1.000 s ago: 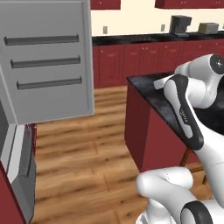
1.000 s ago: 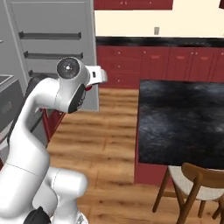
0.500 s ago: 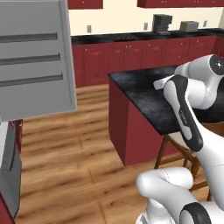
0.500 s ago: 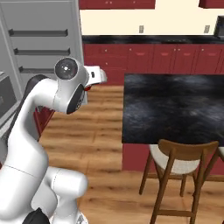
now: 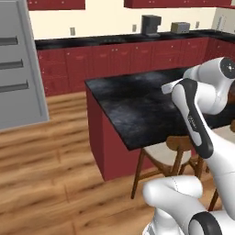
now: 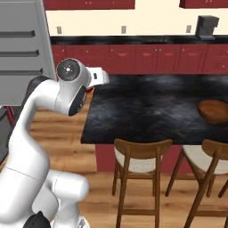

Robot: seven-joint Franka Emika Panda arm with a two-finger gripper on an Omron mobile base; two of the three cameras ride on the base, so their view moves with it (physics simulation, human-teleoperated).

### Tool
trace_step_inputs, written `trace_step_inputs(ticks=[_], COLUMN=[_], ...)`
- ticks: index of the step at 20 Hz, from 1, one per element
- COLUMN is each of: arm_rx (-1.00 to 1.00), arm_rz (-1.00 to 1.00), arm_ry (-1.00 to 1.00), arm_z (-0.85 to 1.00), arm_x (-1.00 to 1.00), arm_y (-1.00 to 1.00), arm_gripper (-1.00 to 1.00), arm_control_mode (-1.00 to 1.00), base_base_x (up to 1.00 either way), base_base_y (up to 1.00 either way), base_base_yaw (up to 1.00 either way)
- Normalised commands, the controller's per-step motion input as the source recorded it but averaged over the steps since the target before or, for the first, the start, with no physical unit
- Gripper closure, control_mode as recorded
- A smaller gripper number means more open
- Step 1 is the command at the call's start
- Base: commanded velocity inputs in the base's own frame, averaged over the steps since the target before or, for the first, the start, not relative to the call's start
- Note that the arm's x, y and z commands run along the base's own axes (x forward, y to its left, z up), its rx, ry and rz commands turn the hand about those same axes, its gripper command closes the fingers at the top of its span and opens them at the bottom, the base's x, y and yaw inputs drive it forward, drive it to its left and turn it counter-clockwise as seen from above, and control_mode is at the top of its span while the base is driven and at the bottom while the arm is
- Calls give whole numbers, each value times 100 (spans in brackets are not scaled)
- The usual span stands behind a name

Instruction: Retrieve the apple and banana from the fridge and place them into the bowl on the dining table.

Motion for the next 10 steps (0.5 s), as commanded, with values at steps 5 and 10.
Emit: trace_step_inputs(ticks=[5, 10], arm_rx=[0, 0], arm_rz=[0, 0], arm_ry=[0, 0], arm_z=[0, 0], arm_x=[0, 0], arm_y=[0, 0], arm_gripper=[100, 100], arm_control_mode=[100, 100], base_base_x=[0, 0], base_base_y=[-89, -91], base_base_yaw=[-9, -9])
